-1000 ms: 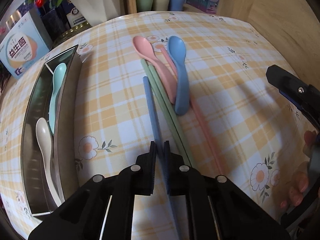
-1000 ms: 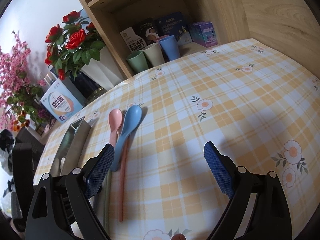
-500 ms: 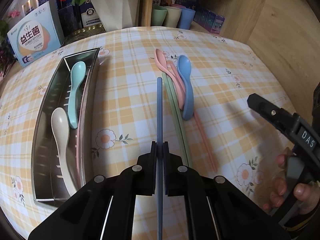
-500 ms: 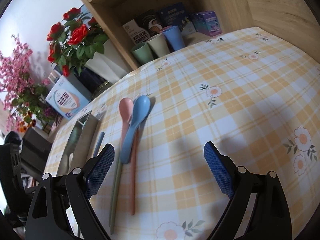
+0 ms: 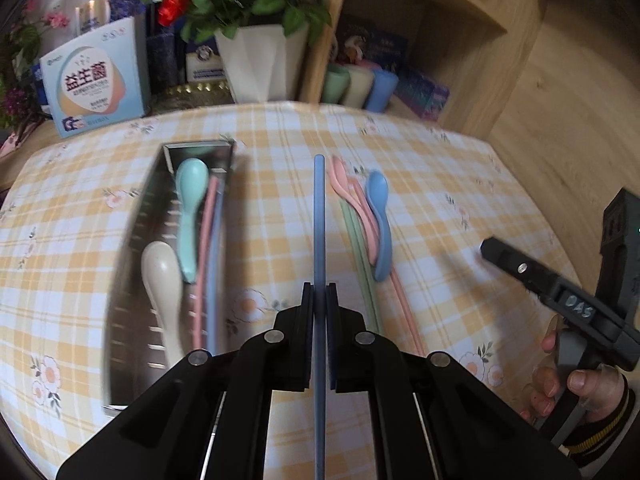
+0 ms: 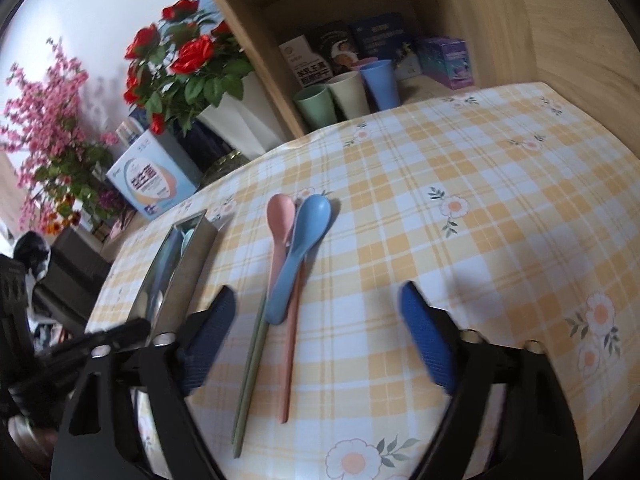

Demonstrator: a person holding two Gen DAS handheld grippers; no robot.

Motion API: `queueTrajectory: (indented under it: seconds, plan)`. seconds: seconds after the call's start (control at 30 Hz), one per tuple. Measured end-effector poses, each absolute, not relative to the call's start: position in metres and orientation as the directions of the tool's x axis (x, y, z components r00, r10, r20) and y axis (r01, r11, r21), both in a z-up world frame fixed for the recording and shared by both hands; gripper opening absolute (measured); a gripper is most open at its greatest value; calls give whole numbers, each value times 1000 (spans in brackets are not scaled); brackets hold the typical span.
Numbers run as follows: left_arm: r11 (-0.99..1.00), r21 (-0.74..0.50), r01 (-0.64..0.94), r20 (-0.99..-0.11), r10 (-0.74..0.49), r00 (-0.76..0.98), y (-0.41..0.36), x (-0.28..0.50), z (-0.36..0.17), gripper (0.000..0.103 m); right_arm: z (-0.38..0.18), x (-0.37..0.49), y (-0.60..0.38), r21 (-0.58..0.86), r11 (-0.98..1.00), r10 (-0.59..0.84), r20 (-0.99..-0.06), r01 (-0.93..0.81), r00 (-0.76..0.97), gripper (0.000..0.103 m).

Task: Organize utensils
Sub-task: 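Lift the blue chopstick toward the tray with the left tool while the right grasps the blue spoon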

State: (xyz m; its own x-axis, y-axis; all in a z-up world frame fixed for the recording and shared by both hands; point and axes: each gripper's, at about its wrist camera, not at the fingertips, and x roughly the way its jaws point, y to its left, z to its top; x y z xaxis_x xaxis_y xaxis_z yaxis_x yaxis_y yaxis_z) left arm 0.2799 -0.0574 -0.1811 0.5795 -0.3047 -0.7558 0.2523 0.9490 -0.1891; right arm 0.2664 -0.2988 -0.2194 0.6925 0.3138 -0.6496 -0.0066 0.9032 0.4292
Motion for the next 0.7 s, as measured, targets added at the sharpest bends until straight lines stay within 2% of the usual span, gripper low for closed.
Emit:
queueTrajectory:
  seconds: [0.03, 0.1, 0.27, 0.4, 0.7]
  plan:
    - [950, -195, 244, -745, -305, 593, -51, 279, -177, 6, -219, 270, -298, 428, 904, 323, -655, -16, 683, 73]
    - [952, -201, 232, -729, -304, 614, -43, 279, -171, 6, -217, 278, -296, 439, 897, 355, -657, -45, 665, 63]
    - [951, -236, 202, -696, -310, 647, -19, 274, -162, 6, -224, 308, -283, 436, 895, 400, -688, -96, 605, 47]
    - [950, -243, 194, -681, -309, 664, -8, 269, -158, 6, -240, 337, -265, 417, 904, 398, -740, -94, 542, 40]
    - [952, -266, 153, -659, -296, 691, 21, 265, -154, 6, -263, 375, -248, 436, 899, 357, -796, 53, 490, 38]
